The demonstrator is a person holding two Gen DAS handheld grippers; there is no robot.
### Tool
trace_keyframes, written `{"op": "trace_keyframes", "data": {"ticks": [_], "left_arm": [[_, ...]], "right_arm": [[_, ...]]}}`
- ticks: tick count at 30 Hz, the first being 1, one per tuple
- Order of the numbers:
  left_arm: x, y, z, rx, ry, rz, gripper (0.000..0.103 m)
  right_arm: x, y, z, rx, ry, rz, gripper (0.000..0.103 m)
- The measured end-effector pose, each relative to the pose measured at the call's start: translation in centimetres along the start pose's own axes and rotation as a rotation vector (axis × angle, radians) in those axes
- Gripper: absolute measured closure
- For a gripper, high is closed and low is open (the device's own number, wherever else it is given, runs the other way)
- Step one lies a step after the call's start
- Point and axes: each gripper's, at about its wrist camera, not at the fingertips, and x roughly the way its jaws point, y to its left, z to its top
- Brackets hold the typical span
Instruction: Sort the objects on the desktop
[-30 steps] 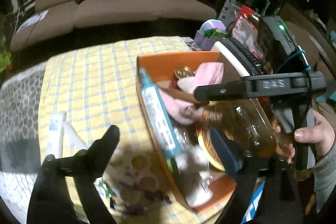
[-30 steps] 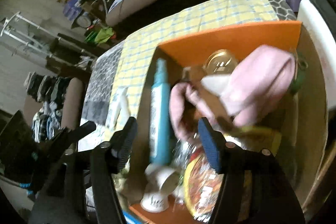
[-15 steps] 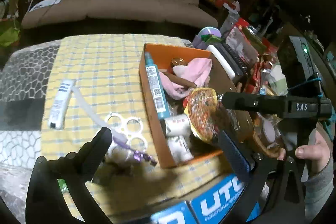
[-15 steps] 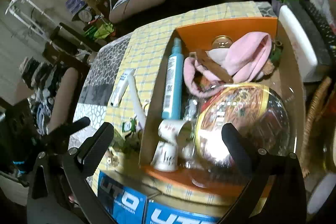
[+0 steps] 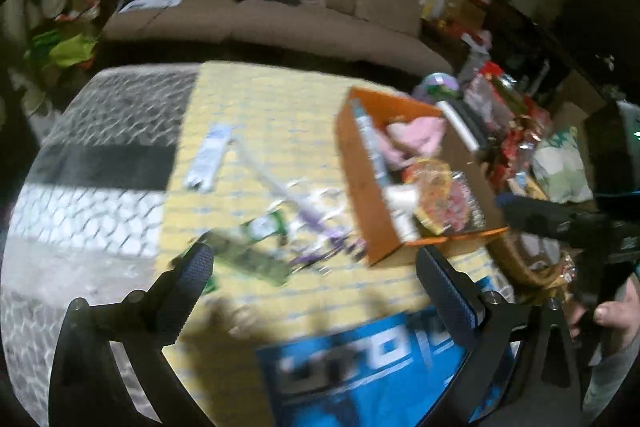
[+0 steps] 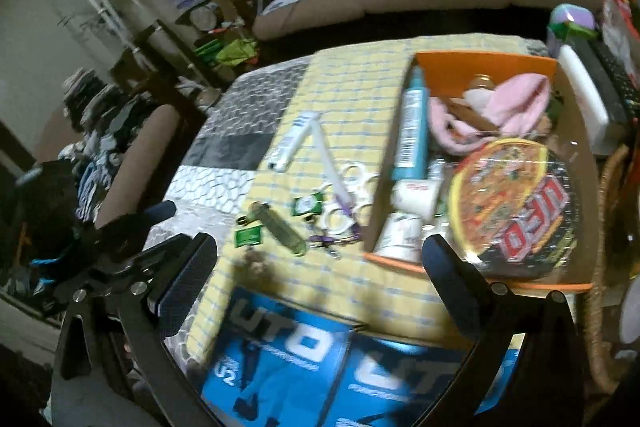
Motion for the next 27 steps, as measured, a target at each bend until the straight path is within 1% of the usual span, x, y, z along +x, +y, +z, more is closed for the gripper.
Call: {"op": "trace_keyframes", "data": {"ticks": [3,7,10,12,15,16,18,20,21,22,23,24,27], "left_arm": [[0.1,3.5,-1.8,-0.03,0.006,0.067,0.0],[0.9,7.5,-3.2,-0.128,-0.005,0.059,0.0],[1.9,9.6,-3.6,-0.159,-0.006,0.071,0.0],[2.5,10.7,-3.8,-0.171,0.002,0.074,0.0],[3.4,11.9,-4.0,-0.185,0.01,0.073,0.0],[3.7,12.3,-4.0,-0.182,0.012,0.073,0.0],[4.0,12.7,-3.9,-0.182,0.012,0.061,0.0],[4.5,13.4,-3.7,-0.193,0.017,0.04,0.0],[4.8,13.6,-3.6,-0.198,0.021,0.035,0.0],[5.3,14.0,-3.5,-0.204,0.034,0.03,0.0],[5.7,14.3,-3.5,-0.21,0.048,0.02,0.0],[6.1,14.5,-3.5,-0.217,0.064,0.005,0.0],[7.0,14.7,-3.7,-0.217,0.106,-0.025,0.0]], "right_arm": [[1.3,2.2,-0.5,-0.064,-0.001,0.015,0.0],[4.1,4.2,-1.3,-0.1,0.021,0.051,0.0],[6.5,5.3,-1.9,-0.13,0.025,0.086,0.0],[8.6,5.8,-2.2,-0.16,0.055,0.099,0.0],[11.6,6.8,-2.3,-0.237,0.098,0.054,0.006],[12.8,7.3,-2.3,-0.281,0.108,0.023,0.009],[14.3,7.8,-2.3,-0.327,0.128,-0.008,0.011],[16.3,7.8,-2.1,-0.344,0.166,-0.013,0.018],[17.0,7.8,-2.0,-0.346,0.176,-0.018,0.026],[18.0,7.6,-1.9,-0.351,0.192,-0.029,0.031],[18.4,7.6,-1.9,-0.353,0.199,-0.033,0.032],[18.7,7.4,-1.8,-0.349,0.203,-0.032,0.032],[18.8,6.9,-1.7,-0.3,0.212,0.036,0.032]]}}
